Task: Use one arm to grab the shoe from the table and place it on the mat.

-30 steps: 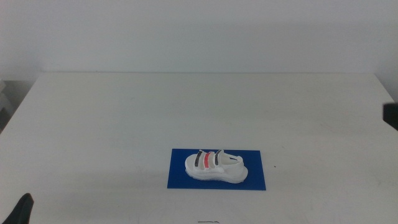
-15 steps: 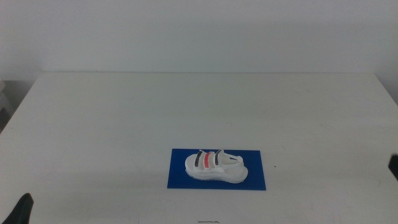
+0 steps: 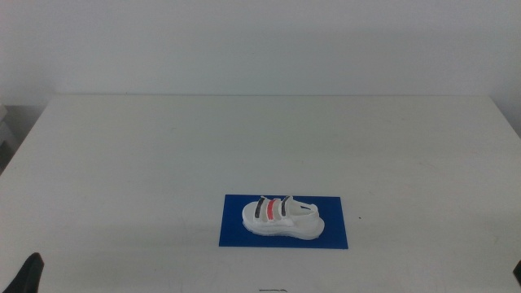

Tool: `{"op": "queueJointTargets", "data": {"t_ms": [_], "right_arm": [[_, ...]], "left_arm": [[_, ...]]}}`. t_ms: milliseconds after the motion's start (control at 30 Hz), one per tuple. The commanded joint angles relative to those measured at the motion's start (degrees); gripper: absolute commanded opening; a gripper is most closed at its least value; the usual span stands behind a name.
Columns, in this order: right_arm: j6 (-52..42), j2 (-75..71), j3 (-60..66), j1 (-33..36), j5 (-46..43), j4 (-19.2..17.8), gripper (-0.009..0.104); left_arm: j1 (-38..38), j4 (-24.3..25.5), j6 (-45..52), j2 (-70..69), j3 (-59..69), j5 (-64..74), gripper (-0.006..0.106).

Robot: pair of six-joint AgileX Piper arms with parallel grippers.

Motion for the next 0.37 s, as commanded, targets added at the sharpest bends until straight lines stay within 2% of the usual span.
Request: {"op": "queueJointTargets", "data": {"t_ms": [0, 333], "right_arm": [[-0.3, -1.8, -0.1, -0.4, -3.8, -0.6, 0.076], [-0.3, -2.5, 1.0, -0.4, -4.3, -0.8, 0.076]], "left_arm": [[-0.3, -0.5, -0.8, -1.1, -0.2, -4.7, 0.094], [-0.3, -0.5, -0.8, -1.1, -0.2, -4.7, 0.094]]}}
